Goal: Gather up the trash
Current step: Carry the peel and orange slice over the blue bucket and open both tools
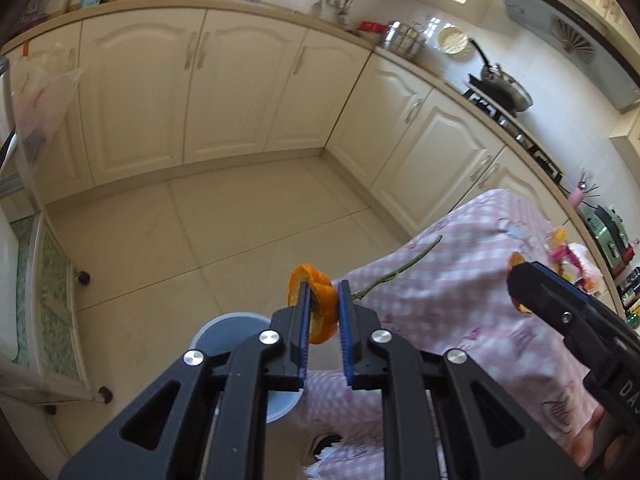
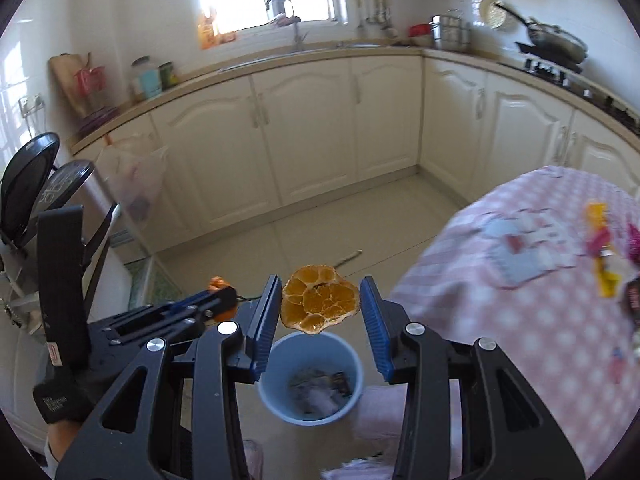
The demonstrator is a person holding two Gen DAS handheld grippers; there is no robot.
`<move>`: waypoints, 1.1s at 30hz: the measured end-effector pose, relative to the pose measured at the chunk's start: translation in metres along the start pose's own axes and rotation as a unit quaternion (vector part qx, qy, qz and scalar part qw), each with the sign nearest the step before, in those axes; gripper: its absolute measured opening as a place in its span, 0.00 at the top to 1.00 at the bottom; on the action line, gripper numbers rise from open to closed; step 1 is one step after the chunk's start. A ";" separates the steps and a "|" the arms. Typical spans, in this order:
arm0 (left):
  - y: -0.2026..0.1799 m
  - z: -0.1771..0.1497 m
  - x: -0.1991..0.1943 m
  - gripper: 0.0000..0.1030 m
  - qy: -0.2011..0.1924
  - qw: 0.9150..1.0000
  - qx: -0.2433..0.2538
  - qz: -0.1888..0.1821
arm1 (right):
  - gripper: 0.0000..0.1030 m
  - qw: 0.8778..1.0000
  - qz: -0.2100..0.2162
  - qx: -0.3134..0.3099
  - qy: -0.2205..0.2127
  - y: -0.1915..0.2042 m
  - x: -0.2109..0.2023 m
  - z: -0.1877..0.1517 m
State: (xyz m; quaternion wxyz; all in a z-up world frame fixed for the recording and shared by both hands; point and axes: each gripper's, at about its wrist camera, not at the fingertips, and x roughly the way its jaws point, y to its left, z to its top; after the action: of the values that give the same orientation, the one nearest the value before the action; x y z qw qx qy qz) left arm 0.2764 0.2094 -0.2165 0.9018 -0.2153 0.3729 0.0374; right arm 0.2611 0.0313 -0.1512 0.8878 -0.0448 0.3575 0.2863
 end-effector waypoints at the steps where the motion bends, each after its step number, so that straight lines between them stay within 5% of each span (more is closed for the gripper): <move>1: 0.008 -0.001 0.004 0.88 0.004 1.000 -0.006 0.003 | 0.63 1.000 0.003 -0.002 0.006 0.007 0.011 0.000; 6: 0.031 0.001 0.021 0.81 0.011 1.000 -0.022 0.012 | 0.63 1.000 0.007 0.003 0.020 0.018 0.049 0.001; 9: 0.044 0.003 0.029 0.42 0.008 0.999 -0.046 0.019 | 0.63 1.000 0.001 0.011 0.024 0.018 0.060 -0.002; 10: 0.046 0.002 0.027 0.39 0.005 0.999 -0.050 0.018 | 0.63 1.000 -0.001 0.013 0.025 0.017 0.064 -0.002; 31: 0.067 0.009 0.003 0.33 -0.014 0.997 -0.074 0.025 | 0.61 0.999 0.010 0.020 0.029 0.021 0.076 -0.001; 33: 0.066 0.011 0.000 0.33 -0.017 0.997 -0.073 0.025 | 0.51 0.999 0.011 0.019 0.023 0.021 0.074 0.002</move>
State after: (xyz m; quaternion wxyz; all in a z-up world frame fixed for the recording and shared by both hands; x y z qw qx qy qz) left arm 0.2683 0.2733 -0.2330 0.8886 -0.2710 0.3588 0.0905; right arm 0.2943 0.0850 -0.1961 0.8769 -0.0300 0.3834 0.2883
